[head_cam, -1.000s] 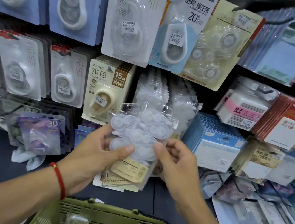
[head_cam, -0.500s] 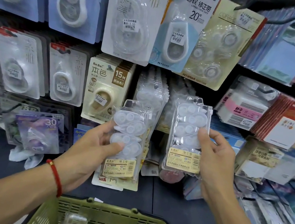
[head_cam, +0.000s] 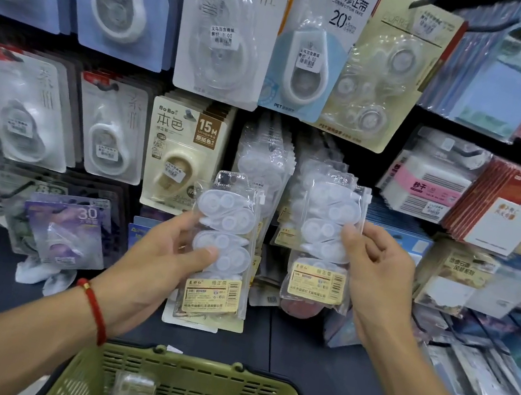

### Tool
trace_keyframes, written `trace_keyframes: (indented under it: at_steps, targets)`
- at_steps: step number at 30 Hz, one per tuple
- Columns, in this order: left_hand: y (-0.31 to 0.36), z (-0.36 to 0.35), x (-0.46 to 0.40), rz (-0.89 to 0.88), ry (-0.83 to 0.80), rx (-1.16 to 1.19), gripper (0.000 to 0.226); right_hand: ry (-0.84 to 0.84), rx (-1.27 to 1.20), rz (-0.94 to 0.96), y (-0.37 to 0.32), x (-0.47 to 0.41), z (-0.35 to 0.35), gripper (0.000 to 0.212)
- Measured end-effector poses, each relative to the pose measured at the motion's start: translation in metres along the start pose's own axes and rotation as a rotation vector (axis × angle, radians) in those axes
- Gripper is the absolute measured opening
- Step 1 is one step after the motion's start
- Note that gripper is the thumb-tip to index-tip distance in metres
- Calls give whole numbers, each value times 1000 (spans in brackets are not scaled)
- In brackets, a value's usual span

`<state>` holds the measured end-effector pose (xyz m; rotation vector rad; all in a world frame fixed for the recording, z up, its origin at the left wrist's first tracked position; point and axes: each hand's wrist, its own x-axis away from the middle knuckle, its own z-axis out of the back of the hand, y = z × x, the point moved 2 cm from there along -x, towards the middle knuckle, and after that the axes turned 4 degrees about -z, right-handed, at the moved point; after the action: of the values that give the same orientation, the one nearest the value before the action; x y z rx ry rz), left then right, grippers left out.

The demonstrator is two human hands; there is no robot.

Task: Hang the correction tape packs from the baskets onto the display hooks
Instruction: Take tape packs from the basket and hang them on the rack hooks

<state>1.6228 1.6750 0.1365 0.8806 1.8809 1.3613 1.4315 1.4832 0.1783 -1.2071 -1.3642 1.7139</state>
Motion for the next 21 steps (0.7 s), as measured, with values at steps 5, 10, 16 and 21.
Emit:
trace_keyframes:
  at_steps: [5,10,16,21]
  targets:
    - [2,0,1,4,11,-3,47,13,0,63,-5,1,-2,14]
    - [4,-1,2,3,8,-5,48,42,18,91,-7,1,-5,10]
    - [4,0,2,3,26,7,47,83,6,77,-8,-2,-3,8]
    - [3,-1,2,7,17,17,46,110,-23,39,-9,-4,-5,6]
